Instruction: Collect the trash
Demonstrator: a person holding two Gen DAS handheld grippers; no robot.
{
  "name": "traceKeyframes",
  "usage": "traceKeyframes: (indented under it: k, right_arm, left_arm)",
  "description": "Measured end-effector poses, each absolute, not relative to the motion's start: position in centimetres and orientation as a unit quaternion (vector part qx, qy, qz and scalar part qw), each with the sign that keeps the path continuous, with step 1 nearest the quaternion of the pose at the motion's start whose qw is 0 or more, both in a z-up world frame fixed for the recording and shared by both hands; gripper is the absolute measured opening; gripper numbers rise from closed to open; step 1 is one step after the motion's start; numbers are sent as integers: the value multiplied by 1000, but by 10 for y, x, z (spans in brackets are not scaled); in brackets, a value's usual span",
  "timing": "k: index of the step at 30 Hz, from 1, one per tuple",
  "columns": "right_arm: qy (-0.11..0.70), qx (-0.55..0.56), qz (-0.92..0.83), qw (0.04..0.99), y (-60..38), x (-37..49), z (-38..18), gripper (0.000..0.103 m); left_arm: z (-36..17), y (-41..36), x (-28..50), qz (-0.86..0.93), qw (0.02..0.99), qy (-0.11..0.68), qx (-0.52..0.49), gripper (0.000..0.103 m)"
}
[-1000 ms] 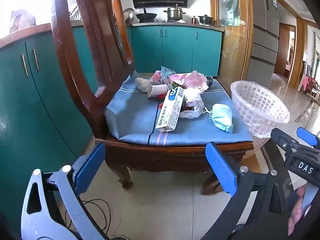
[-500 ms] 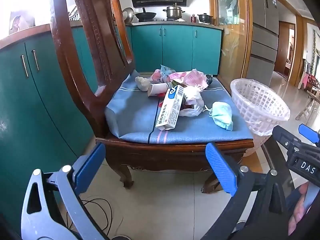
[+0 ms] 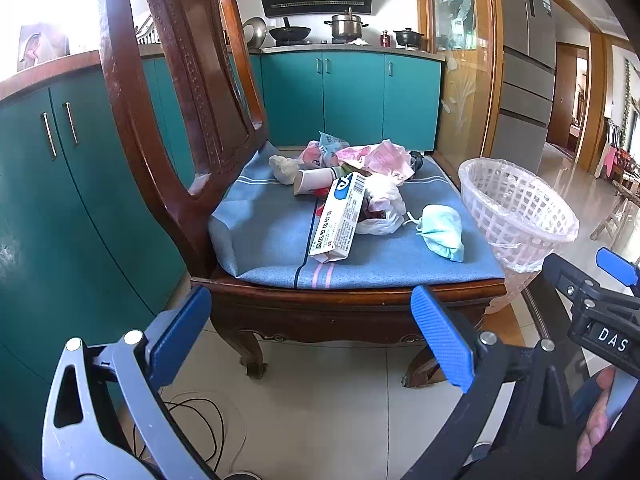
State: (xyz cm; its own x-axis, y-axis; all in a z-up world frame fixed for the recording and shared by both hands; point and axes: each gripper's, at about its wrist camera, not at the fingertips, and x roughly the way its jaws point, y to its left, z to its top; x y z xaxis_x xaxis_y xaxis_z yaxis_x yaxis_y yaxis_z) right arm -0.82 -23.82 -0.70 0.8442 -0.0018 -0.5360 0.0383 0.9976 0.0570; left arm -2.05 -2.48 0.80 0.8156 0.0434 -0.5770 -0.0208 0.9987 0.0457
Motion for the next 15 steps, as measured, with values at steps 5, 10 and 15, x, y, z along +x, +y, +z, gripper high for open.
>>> traceKeyframes:
  k: [5,10,15]
  right_arm:
    - [278,33,-10,960,-238,-8,-7,100]
    - [279,33,-10,960,-238,-8,-7,100]
    - [279,33,-10,960,-239,-9,-7,100]
  left_arm:
    - [7,-26,-20,16,952,306,19,100]
    - [7,-26,-20,15,952,306,19,100]
    - [7,-26,-20,15,952,306,19,100]
